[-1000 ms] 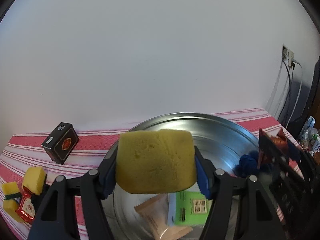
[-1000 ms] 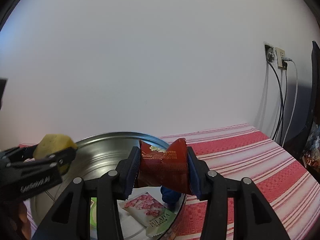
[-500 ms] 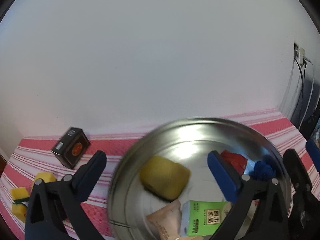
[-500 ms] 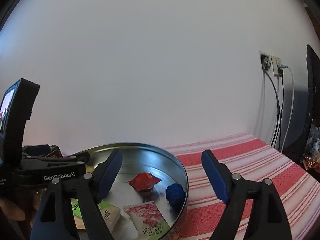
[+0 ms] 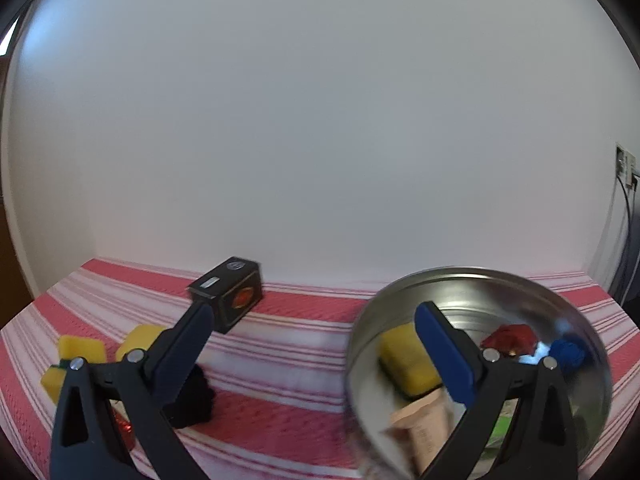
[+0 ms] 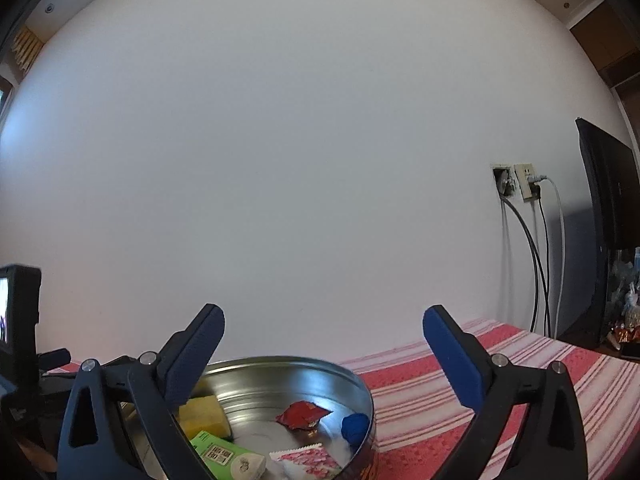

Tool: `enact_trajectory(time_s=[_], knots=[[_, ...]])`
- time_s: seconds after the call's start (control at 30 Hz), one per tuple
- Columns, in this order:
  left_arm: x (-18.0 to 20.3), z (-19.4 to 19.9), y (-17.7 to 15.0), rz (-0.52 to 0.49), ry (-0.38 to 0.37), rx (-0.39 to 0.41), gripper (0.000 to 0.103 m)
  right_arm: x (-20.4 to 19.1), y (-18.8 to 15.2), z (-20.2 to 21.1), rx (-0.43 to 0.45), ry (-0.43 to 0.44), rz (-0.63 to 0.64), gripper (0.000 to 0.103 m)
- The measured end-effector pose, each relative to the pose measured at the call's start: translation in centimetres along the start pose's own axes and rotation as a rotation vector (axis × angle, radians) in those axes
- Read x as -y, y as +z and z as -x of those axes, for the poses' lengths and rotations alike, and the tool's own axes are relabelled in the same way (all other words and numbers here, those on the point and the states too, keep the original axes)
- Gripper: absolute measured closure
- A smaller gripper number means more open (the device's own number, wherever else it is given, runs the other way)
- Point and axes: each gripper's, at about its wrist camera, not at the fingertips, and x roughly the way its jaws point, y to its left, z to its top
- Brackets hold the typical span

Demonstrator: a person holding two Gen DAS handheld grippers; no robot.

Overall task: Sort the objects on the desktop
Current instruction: 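Open both tools over the tin to drop the sponge and candy, then raise both open tools away from the tin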

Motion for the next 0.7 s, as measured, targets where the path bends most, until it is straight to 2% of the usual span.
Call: enact_trajectory(time_s=[0.2,0.3,0.5,0.7], knots=[[-0.9,0.1,-1.0,-0.037,0.049,0.029,0.001,-0.5,-0.4,1.4,0.027,-0.016,0.028,0.002],[-0.9,-0.2,-1.4,-0.043,0.038,0.004,0.001,-0.3,-0.6,1.9,0.027,-0.026,0.027,0.002],[-1.7,0.3,-1.7,-0.012,0.012,0.001,0.001,0.5,-1.1,2.2,-0.039,-0.006,-0.034,0.002],[-2.8,0.7,-2.3,0.026,-0.009,-0.001,0.001,0.3,-1.2,2.9,-0.033,-0.007,-0.039,0.002]])
